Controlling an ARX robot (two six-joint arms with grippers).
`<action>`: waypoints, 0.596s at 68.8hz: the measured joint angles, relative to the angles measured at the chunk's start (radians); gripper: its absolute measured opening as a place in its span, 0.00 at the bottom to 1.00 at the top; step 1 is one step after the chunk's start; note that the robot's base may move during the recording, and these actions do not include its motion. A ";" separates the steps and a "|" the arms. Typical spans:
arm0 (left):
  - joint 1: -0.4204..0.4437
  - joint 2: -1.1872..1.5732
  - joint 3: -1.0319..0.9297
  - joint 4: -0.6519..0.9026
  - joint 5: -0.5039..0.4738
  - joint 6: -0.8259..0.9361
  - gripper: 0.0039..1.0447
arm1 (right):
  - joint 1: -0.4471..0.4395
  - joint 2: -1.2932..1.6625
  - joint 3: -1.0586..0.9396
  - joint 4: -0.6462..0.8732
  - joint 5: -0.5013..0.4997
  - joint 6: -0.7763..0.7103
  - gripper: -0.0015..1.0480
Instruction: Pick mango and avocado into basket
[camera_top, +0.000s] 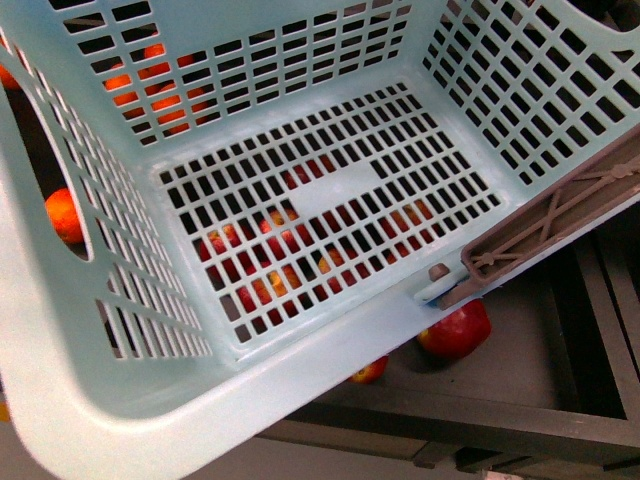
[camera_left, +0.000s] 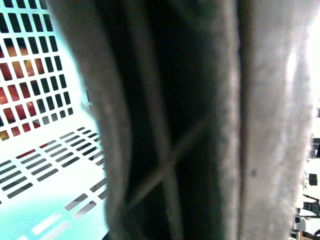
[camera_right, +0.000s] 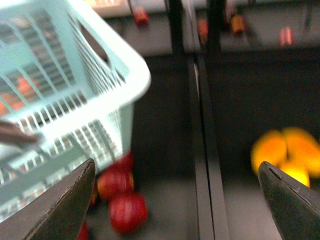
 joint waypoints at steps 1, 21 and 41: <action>0.000 0.000 0.000 0.000 0.000 0.000 0.12 | 0.003 0.025 0.013 -0.032 0.006 0.037 0.92; -0.001 0.000 -0.001 0.000 -0.005 0.001 0.12 | -0.124 0.365 0.056 0.046 -0.109 0.251 0.92; -0.001 0.000 -0.001 0.000 0.000 0.000 0.12 | -0.540 1.083 0.134 0.642 -0.239 -0.008 0.92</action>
